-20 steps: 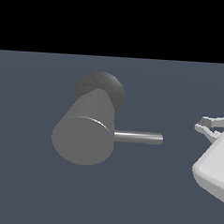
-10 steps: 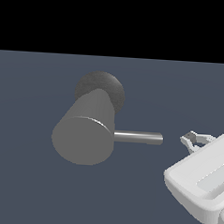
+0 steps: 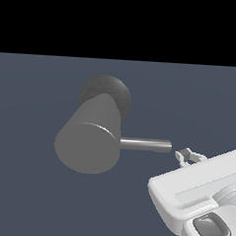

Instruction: Turn on the faucet by rotating a designated handle.

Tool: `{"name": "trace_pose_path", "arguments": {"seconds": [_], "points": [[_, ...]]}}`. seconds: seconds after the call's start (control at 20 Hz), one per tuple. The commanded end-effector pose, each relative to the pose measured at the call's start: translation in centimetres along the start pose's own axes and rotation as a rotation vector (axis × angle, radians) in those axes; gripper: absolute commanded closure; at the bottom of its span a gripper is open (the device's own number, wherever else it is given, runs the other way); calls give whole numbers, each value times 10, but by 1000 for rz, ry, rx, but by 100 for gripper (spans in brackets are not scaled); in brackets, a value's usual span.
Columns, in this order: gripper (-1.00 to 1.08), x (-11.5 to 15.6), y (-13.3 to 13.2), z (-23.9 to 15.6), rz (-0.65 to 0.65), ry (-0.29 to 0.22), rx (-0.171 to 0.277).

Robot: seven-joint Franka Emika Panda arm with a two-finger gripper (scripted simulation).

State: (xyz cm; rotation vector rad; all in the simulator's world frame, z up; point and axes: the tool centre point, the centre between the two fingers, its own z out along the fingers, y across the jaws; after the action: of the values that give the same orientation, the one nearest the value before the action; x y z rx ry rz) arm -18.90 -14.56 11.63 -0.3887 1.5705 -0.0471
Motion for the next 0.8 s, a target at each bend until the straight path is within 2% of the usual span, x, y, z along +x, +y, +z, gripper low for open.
{"name": "trace_pose_path", "arguments": {"seconds": [0.0,0.45,0.75], "points": [[108,5,7,3,35,-2,32],[108,17,29,15,153,-8,132],[108,21,40,23,211,-12,180]]}}
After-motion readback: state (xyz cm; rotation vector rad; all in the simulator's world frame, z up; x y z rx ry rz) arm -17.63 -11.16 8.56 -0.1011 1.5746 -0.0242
